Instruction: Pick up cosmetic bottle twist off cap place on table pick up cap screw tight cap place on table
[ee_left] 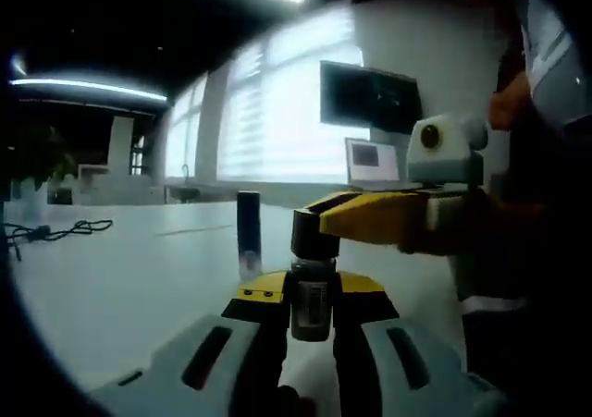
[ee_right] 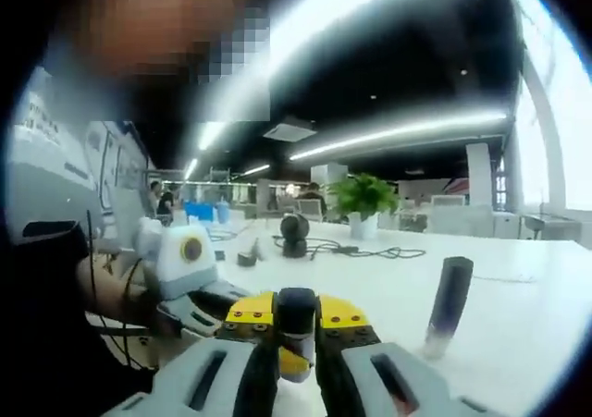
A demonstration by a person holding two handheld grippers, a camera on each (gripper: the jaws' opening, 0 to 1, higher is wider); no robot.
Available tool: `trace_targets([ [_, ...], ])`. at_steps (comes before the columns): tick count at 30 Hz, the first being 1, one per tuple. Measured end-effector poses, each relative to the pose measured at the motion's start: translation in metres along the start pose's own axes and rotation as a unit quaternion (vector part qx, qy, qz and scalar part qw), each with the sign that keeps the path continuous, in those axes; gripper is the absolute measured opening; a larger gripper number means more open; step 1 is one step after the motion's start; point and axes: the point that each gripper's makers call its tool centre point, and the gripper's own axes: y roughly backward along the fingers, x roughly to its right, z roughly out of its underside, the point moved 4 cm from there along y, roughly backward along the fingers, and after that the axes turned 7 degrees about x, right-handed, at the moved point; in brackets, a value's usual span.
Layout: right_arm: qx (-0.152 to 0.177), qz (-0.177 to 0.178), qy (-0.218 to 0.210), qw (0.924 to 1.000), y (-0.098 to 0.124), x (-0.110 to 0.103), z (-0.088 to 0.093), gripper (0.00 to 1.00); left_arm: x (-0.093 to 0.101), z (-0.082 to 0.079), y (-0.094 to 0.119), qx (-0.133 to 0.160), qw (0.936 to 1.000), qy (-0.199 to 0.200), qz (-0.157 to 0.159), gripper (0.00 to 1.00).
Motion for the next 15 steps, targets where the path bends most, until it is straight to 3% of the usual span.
trace_targets([
  [5,-0.005,0.047,-0.001,0.9989,-0.0021,0.0014,0.0031,0.08,-0.0031,0.0032,-0.0018,-0.003,1.0000,0.004,-0.006,0.08],
  [10,-0.004,0.120,-0.001,0.9928,-0.0032,-0.0004,0.0060,0.08,-0.0058,0.0058,-0.0023,-0.006,0.9999,0.003,-0.015,0.08],
  [12,-0.001,0.136,0.017,0.9905,-0.0045,-0.0029,0.0058,0.08,-0.0065,0.0062,-0.0023,-0.008,0.9998,0.000,-0.017,0.08],
  [15,0.003,0.161,0.008,0.9869,-0.0053,-0.0046,0.0055,0.08,-0.0075,0.0057,-0.0022,-0.005,0.9998,-0.004,-0.021,0.08],
])
